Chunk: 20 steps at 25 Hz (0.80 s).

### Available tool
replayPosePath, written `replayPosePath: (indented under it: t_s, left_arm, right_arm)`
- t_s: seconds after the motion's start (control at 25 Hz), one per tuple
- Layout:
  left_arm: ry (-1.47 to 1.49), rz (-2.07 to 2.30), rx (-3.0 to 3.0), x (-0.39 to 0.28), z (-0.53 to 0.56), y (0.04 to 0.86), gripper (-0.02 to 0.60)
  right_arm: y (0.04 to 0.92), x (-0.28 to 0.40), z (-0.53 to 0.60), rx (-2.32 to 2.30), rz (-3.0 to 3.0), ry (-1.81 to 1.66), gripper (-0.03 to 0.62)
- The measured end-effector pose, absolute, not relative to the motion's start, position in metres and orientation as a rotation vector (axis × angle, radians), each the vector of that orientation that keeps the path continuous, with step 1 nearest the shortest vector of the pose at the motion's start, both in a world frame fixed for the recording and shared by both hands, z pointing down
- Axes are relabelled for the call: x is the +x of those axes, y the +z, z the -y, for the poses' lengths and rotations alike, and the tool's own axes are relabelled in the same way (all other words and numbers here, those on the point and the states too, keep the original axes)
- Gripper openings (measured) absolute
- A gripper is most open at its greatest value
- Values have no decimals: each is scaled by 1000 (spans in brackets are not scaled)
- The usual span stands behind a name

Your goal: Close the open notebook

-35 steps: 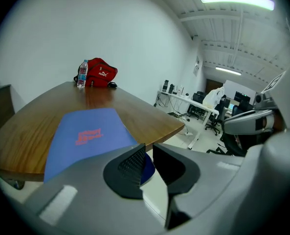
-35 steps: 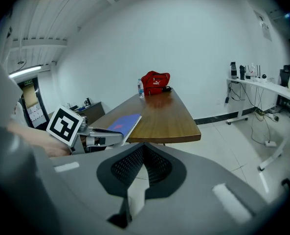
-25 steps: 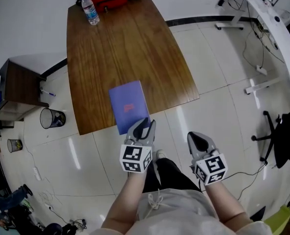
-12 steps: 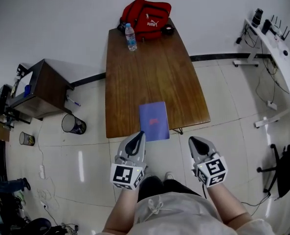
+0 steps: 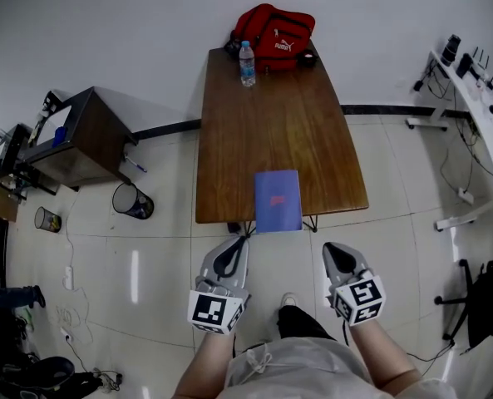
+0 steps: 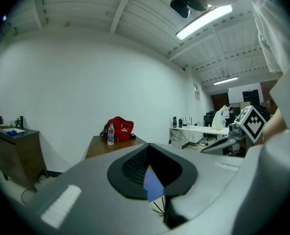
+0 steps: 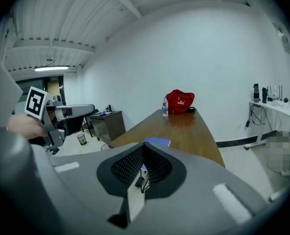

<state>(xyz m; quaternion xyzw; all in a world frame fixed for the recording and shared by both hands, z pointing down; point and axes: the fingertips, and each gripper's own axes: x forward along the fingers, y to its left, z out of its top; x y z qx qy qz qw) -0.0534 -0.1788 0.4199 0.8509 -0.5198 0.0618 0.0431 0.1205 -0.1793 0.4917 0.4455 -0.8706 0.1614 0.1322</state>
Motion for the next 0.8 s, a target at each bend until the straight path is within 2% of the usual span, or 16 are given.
replayPosePath:
  t_s: [0.52, 0.8]
  left_arm:
    - [86, 1554, 2648, -123, 5, 399, 6]
    - [47, 1509, 2685, -129, -78, 387, 6]
  right_arm:
    - [463, 42, 16, 1307, 2553, 362, 8]
    - [448, 25, -73, 1309, 2578, 358, 8]
